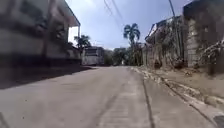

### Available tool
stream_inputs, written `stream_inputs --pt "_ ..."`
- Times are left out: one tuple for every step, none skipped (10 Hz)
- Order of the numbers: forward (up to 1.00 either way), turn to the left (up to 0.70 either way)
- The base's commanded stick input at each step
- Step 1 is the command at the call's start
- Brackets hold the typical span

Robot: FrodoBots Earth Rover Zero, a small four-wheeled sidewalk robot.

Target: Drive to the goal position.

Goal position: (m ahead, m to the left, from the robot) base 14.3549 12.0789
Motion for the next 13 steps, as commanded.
stream_inputs --pt "1.0 0.0" --pt "1.0 0.0" --pt "1.0 0.0" --pt "1.0 0.01" --pt "1.0 0.02" --pt "1.0 0.02" --pt "1.0 0.08" --pt "1.0 0.24" --pt "1.0 0.25" --pt "1.0 0.26" --pt "1.0 0.27" --pt "1.0 0.28" --pt "1.0 0.28"
